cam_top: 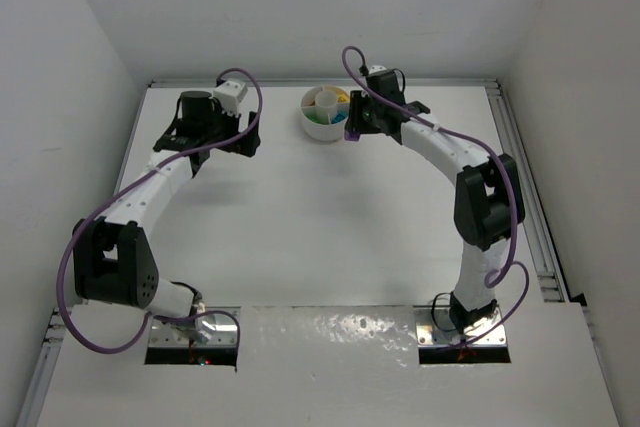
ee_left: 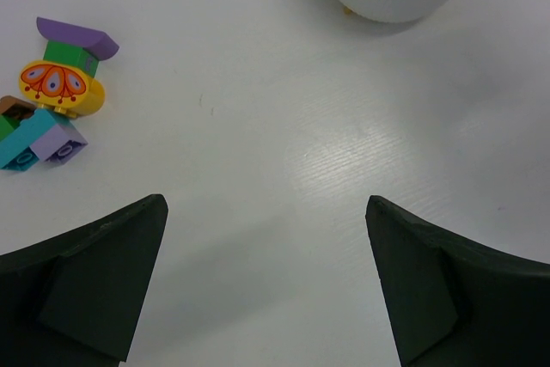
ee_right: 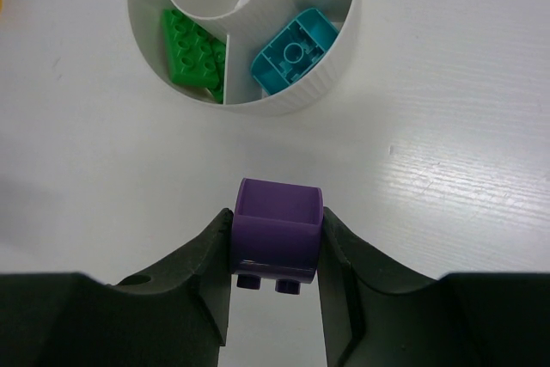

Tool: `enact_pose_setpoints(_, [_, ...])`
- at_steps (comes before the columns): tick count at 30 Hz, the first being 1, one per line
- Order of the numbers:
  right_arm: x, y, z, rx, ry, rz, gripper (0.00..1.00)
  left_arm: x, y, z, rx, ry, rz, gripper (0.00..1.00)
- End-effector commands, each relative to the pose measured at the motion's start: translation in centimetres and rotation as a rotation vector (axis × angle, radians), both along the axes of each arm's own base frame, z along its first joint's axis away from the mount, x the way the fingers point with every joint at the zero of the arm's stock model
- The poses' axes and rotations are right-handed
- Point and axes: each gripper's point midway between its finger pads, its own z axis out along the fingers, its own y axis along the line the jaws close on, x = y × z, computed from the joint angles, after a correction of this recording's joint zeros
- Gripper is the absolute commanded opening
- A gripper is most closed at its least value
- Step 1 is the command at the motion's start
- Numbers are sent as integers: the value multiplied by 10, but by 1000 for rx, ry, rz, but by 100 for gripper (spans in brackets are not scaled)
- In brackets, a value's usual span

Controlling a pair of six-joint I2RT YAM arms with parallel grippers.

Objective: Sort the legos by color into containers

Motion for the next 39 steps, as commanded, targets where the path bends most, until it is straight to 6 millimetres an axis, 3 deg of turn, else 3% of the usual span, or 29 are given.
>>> enact_pose_setpoints(1, [5, 0, 35, 29, -89, 7, 0, 10, -4, 23, -21, -73, 3, 100])
enact_pose_setpoints(14, [14, -1, 38, 68, -96, -23, 0, 11, -3, 24, -18, -85, 6, 100])
enact_pose_setpoints(21, [51, -7, 53, 118, -139, -107, 0, 15, 0, 28, -21, -97, 37, 100])
enact_pose_setpoints(25, [73, -8, 41, 135, -132, -153, 0, 10, 6, 34, -1, -116, 54, 100])
enact_pose_setpoints(31, [101, 5, 35, 200, -162, -180, 0, 3, 16, 24, 34, -111, 97, 100])
enact_pose_setpoints(39, [116, 8, 15, 239, -150, -235, 0, 6, 21, 26, 42, -130, 114, 100])
